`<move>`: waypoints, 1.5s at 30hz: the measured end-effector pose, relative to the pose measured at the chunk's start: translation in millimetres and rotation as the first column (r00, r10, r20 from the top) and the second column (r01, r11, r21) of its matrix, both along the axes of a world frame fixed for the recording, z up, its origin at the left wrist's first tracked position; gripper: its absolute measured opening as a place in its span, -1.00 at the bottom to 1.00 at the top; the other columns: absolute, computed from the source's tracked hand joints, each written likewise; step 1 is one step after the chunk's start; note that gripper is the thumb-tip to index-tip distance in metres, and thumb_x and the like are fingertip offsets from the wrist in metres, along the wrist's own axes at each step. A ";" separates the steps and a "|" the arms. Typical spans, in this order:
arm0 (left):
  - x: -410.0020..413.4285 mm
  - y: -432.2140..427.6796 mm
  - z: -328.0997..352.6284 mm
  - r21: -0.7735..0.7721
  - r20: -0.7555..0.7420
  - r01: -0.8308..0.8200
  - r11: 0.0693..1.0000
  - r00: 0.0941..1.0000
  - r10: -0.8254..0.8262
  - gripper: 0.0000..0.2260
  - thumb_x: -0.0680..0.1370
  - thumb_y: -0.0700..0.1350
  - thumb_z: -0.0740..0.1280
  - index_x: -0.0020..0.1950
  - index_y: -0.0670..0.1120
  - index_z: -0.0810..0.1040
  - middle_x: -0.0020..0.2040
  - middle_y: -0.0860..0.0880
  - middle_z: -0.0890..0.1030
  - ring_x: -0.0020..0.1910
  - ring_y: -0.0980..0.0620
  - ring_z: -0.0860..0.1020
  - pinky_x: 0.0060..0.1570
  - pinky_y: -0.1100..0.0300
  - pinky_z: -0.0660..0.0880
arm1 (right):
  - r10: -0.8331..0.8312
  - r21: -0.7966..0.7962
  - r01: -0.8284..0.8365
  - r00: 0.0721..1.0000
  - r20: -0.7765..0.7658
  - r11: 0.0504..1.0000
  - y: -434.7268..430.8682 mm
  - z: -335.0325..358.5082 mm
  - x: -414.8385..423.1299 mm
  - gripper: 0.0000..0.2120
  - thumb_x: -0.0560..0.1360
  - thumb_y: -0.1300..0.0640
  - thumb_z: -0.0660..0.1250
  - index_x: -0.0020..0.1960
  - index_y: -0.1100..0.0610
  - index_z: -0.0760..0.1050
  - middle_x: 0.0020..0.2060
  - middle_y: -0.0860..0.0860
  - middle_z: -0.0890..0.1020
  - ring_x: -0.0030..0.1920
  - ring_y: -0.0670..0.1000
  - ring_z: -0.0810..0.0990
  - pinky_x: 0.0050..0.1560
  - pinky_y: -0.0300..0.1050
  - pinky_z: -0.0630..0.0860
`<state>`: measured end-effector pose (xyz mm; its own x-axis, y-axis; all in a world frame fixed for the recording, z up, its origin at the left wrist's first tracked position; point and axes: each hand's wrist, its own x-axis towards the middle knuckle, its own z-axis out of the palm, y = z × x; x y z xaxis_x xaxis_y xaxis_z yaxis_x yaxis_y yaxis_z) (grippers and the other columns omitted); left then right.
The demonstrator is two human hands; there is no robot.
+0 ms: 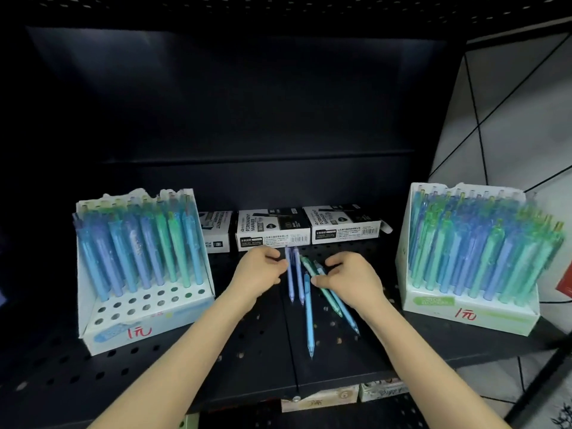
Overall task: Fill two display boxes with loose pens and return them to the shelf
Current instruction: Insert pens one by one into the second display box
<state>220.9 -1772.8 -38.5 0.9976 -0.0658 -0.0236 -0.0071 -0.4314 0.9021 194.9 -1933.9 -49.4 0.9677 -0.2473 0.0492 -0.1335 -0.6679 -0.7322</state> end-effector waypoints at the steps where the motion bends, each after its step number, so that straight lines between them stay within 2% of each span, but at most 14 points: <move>1: 6.5 -4.2 -0.1 0.020 -0.016 -0.001 1.000 1.000 0.001 -0.67 0.51 -0.15 0.37 0.24 -0.21 0.46 -0.06 -0.08 0.58 -0.08 -0.03 0.59 0.08 0.05 0.55 | -0.005 0.011 0.005 1.000 -0.010 1.000 -0.7 -0.5 1.0 -0.50 0.32 -0.02 0.51 0.19 0.11 0.48 -0.09 -0.02 0.63 -0.01 0.01 0.60 0.05 -0.01 0.52; 4: 20.3 -16.9 1.9 0.086 -0.066 0.016 0.996 0.998 -0.010 -0.65 0.45 -0.15 0.45 0.16 -0.22 0.45 -0.03 -0.13 0.59 -0.06 -0.06 0.59 0.04 0.05 0.56 | -0.015 0.028 0.016 1.000 -0.023 0.999 -2.9 -2.3 3.7 -0.52 0.30 -0.03 0.52 0.15 0.11 0.52 -0.05 0.00 0.65 0.00 0.01 0.60 0.06 0.00 0.53; 6: 26.2 -24.0 3.7 0.161 -0.081 0.015 0.987 0.997 -0.002 -0.77 0.40 -0.16 0.49 -0.13 -0.13 0.45 -0.15 -0.08 0.54 -0.13 -0.04 0.55 0.04 0.03 0.56 | -0.021 0.082 0.022 1.000 -0.014 0.996 -4.7 -3.0 4.6 -0.55 0.29 0.01 0.53 0.12 0.12 0.55 -0.06 0.01 0.65 -0.02 0.02 0.61 0.06 0.00 0.54; 7: 28.9 -27.1 4.6 0.199 -0.088 0.016 0.980 0.996 0.002 -0.72 0.38 -0.16 0.51 -0.26 -0.09 0.38 -0.22 -0.05 0.50 -0.17 -0.03 0.53 0.04 0.03 0.54 | -0.027 0.127 0.028 1.000 -0.010 0.992 -5.8 -3.1 4.7 -0.58 0.30 0.04 0.54 0.10 0.14 0.57 -0.07 0.02 0.65 -0.03 0.02 0.61 0.06 0.00 0.54; 10: 35.9 -33.4 8.1 0.282 -0.131 0.017 0.959 0.991 0.020 -0.68 0.35 -0.14 0.53 -0.35 -0.09 0.36 -0.33 -0.02 0.47 -0.24 -0.01 0.51 0.01 0.10 0.54 | -0.050 0.254 0.047 0.999 0.006 0.966 -9.3 -3.6 4.7 -0.70 0.30 0.12 0.54 0.01 0.14 0.62 -0.18 -0.02 0.65 -0.13 -0.02 0.61 0.04 0.01 0.56; 13: 44.1 -35.1 10.6 0.326 -0.203 0.053 0.944 0.979 0.015 -0.81 0.35 -0.12 0.53 -0.20 -0.20 0.59 -0.29 -0.05 0.55 -0.33 0.05 0.50 -0.20 0.25 0.54 | -0.053 0.325 0.046 0.998 0.013 0.945 -10.7 -2.9 4.3 -0.78 0.32 0.14 0.53 -0.06 0.12 0.61 -0.22 -0.08 0.60 -0.12 -0.04 0.57 0.03 -0.04 0.54; 15: 45.4 -34.2 10.9 0.348 -0.221 0.076 0.934 0.975 0.003 -0.76 0.36 -0.14 0.52 -0.06 -0.23 0.64 -0.28 -0.06 0.56 -0.40 0.09 0.45 -0.39 0.33 0.44 | -0.058 0.378 0.046 0.998 0.020 0.925 -11.6 -1.8 4.1 -0.83 0.33 0.15 0.52 -0.12 0.10 0.59 -0.19 -0.07 0.59 -0.09 -0.02 0.56 0.04 -0.05 0.52; 19: 45.4 -30.1 6.8 0.250 -0.193 0.063 0.966 0.981 -0.014 -0.74 0.37 -0.15 0.52 -0.02 -0.25 0.63 -0.16 -0.11 0.56 -0.21 -0.02 0.47 -0.20 0.21 0.45 | -0.063 0.458 0.034 0.997 0.048 0.888 -11.6 0.2 1.6 -0.83 0.35 0.18 0.51 -0.26 0.02 0.51 -0.21 -0.07 0.57 -0.07 0.00 0.56 0.00 -0.08 0.48; 21: 42.9 -26.6 6.3 0.171 -0.178 0.059 0.984 0.984 -0.028 -0.75 0.39 -0.14 0.50 -0.03 -0.26 0.62 -0.16 -0.12 0.57 -0.18 -0.02 0.48 -0.22 0.22 0.44 | -0.062 0.470 0.030 0.997 0.052 0.882 -11.0 1.0 0.1 -0.83 0.36 0.18 0.50 -0.26 0.03 0.51 -0.22 -0.09 0.56 -0.09 -0.01 0.55 -0.02 -0.10 0.46; 26: 25.7 -16.4 15.4 -0.061 -0.064 0.040 0.997 0.997 -0.044 -0.90 0.50 -0.17 0.39 -0.09 -0.20 0.59 -0.26 -0.05 0.58 -0.31 0.07 0.48 -0.31 0.27 0.44 | -0.082 0.471 0.043 0.995 0.063 0.881 -10.7 4.1 -2.4 -0.92 0.43 0.13 0.43 -0.20 0.06 0.54 -0.19 -0.06 0.58 -0.12 -0.05 0.53 -0.01 -0.07 0.47; 28: 13.1 -11.8 25.7 -0.114 -0.014 0.055 0.992 0.998 -0.057 -0.91 0.53 -0.15 0.35 -0.13 -0.15 0.58 -0.29 -0.02 0.57 -0.34 0.10 0.48 -0.33 0.32 0.45 | -0.074 0.480 0.031 0.995 0.071 0.877 -10.2 6.4 -4.6 -0.94 0.45 0.14 0.41 -0.14 0.12 0.57 -0.18 -0.04 0.59 -0.16 -0.09 0.52 -0.12 -0.14 0.45; 34: -35.9 25.7 53.2 -0.145 0.145 0.101 0.984 0.986 -0.080 -0.85 0.55 -0.07 0.31 -0.08 -0.13 0.60 -0.32 0.03 0.55 -0.38 0.13 0.50 -0.33 0.33 0.47 | -0.050 0.600 -0.049 0.988 0.147 0.799 -8.9 20.5 -13.1 -0.92 0.48 0.21 0.36 -0.18 0.15 0.58 -0.27 0.00 0.59 -0.36 -0.12 0.42 -0.35 -0.29 0.31; 38: -68.3 69.2 66.5 -0.197 0.247 0.026 0.980 0.969 0.024 -0.85 0.54 -0.04 0.30 -0.02 -0.07 0.61 -0.36 0.04 0.53 -0.39 0.10 0.49 -0.32 0.28 0.51 | -0.026 0.610 -0.165 0.956 0.291 0.775 11.8 42.1 -23.0 -0.90 0.53 0.23 0.29 -0.12 0.18 0.55 -0.35 0.03 0.58 -0.50 -0.15 0.38 -0.52 -0.33 0.33; 45: -94.0 151.8 62.6 -0.243 0.448 -0.175 0.954 0.852 0.271 -0.85 0.52 -0.01 0.28 0.00 0.01 0.59 -0.40 0.05 0.48 -0.43 0.14 0.44 -0.39 0.28 0.44 | 0.098 0.549 -0.387 0.871 0.482 0.740 93.9 71.8 -38.6 -0.83 0.57 0.26 0.16 0.08 0.05 0.41 -0.25 0.05 0.66 -0.40 -0.10 0.51 -0.37 -0.22 0.53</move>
